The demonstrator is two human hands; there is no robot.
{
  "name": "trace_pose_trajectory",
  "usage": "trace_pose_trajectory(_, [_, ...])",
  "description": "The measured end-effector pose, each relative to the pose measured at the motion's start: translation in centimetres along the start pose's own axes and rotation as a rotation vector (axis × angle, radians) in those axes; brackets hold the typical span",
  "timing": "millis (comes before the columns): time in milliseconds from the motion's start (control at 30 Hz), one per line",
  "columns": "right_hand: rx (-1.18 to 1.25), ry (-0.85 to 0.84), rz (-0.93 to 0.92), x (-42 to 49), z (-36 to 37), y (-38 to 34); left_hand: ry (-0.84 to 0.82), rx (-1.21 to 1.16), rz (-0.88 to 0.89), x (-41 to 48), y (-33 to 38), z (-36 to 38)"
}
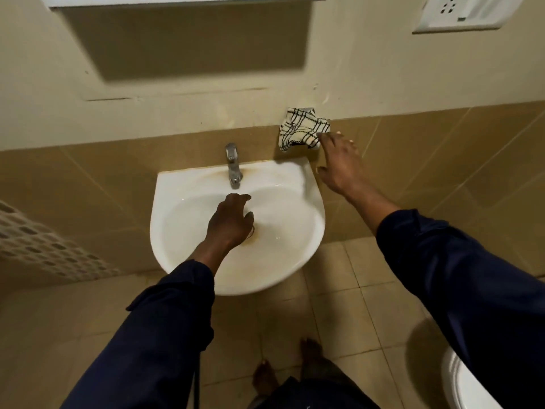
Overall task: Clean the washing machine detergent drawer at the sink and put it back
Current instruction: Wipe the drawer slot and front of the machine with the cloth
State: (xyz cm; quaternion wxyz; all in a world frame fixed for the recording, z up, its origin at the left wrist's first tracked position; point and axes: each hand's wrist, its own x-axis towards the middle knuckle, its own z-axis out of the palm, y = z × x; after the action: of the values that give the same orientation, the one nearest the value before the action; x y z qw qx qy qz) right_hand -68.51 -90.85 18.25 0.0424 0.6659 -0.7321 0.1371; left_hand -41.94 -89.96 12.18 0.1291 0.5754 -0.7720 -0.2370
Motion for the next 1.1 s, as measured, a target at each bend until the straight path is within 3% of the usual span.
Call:
trace_pose_trajectory(333, [-0.049,-0.233,-0.191,8.8,2.9,0.5,0.043,-0.014,-0.152,2.6,-1.4,1.1])
trace_pose_trajectory(467, [-0.006,-0.185,-0.254,11.3,2.0,1.3,0.076,-0.039,-0.231,2.6,-1.3,1.7])
trace_pose_trajectory(600, [0.094,-0.354,-0.332,13.5,-0.2,2.8,0.085,-0.093,-0.277,2.3,0.0,3.4])
trace_pose_trajectory(700, [0.313,-0.392,-0.287,13.4,-1.0,3.4,0.072,-0.126,-0.313,2.0,1.4,4.7])
trace_pose_trajectory(867, [1.005,-0.575,-0.042,9.5,-2.0,1.5,0.085,-0.158,-0.349,1.1,2.5,5.7])
trace_pose_trajectory(1100, [1.558,-1.010,0.217,0.1,2.8,-5.6,0.218,-0.198,-0.516,-6.0,1.0,4.6])
